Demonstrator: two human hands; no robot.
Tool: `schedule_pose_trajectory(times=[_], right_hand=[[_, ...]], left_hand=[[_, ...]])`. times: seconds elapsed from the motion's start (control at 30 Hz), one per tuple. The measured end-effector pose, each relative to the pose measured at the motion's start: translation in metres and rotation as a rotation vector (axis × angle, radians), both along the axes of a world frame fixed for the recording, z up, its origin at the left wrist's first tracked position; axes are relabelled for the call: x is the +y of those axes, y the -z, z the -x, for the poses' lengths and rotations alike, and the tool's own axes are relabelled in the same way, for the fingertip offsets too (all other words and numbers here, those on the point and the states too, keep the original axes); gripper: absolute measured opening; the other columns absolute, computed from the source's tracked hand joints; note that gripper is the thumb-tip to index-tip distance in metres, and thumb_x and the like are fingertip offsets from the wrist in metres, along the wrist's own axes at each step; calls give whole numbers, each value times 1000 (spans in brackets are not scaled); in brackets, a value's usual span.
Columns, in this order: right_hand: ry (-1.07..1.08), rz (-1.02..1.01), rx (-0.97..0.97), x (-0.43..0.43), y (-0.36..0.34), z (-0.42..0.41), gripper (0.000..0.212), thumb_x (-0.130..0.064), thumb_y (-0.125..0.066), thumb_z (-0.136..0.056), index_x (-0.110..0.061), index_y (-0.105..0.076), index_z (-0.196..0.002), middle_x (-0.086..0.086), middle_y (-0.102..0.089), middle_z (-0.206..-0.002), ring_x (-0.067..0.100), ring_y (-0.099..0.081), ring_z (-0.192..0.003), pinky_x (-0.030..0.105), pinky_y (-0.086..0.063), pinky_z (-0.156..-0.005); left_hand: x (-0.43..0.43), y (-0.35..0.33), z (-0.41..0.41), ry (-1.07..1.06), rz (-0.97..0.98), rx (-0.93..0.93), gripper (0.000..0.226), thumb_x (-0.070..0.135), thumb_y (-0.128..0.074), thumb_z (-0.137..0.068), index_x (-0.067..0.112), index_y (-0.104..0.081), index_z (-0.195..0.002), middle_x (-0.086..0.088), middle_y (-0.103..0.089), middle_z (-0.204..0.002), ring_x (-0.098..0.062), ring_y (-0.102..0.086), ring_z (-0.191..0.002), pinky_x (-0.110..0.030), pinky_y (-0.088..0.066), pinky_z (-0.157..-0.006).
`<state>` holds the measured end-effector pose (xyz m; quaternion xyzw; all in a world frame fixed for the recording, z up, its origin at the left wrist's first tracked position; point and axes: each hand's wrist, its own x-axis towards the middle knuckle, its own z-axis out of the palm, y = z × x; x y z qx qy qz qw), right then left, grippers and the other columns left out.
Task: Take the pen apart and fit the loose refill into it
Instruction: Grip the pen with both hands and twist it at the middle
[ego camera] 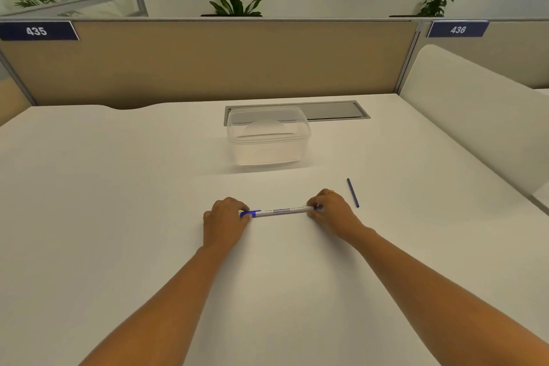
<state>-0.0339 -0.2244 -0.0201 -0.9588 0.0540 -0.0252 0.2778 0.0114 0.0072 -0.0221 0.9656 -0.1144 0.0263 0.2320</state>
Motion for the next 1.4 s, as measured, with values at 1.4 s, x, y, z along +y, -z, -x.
schedule_pose_trajectory(times=[1.4], right_hand=[[66,-702,-161,22,-42,-9,9,-9,-72,-76,-8,-70,-84,2,-64,-71,8,-59,-64,5,-46,-61]], left_hand=[[-36,-35,4,-428,973,160,80,18,-78,-70,17,-34,-136,-4,-39,-140,-21,-39,-129,-37,-31,-108]])
